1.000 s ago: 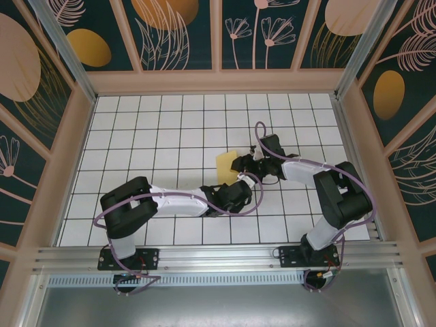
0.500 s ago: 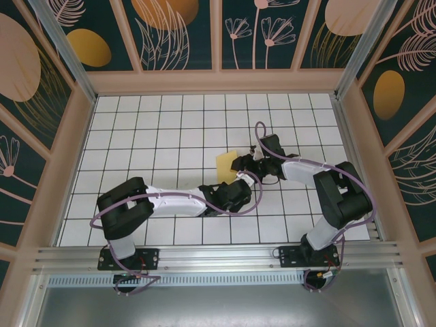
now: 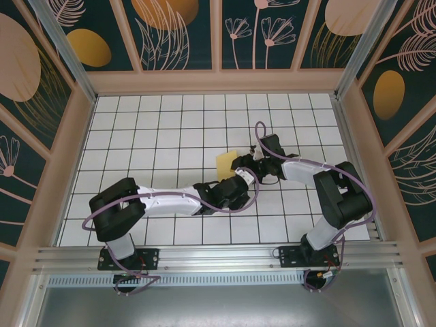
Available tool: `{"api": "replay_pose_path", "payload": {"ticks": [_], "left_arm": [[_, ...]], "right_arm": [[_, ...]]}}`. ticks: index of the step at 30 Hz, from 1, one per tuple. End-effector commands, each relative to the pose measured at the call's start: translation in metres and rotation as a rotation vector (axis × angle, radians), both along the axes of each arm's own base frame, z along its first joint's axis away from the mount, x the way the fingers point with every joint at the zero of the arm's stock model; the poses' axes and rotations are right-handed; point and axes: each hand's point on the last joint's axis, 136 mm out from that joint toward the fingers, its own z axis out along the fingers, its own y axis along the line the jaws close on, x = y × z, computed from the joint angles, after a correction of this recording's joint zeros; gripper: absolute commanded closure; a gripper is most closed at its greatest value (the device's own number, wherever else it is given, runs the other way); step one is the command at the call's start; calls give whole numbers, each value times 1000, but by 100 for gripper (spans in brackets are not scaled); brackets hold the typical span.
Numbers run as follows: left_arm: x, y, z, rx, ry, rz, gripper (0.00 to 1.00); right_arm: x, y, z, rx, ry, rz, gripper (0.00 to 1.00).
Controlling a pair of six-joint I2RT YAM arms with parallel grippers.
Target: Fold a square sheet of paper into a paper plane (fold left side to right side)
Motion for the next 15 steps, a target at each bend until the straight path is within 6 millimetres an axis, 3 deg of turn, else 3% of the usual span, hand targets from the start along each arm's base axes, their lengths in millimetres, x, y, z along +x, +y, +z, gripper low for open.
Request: {"api": "replay_pose_path", "payload": {"ticks": [1, 6, 15], "left_arm": [[4, -6, -1, -4, -4, -3, 37], [14, -2, -6, 30, -35, 52, 26], [17, 0, -11, 60, -47, 61, 23]], "right_arm": [[6, 11, 20, 52, -28, 12, 45], [4, 12, 24, 68, -27, 14, 45], [3, 18, 35, 116, -31, 13, 45]]}}
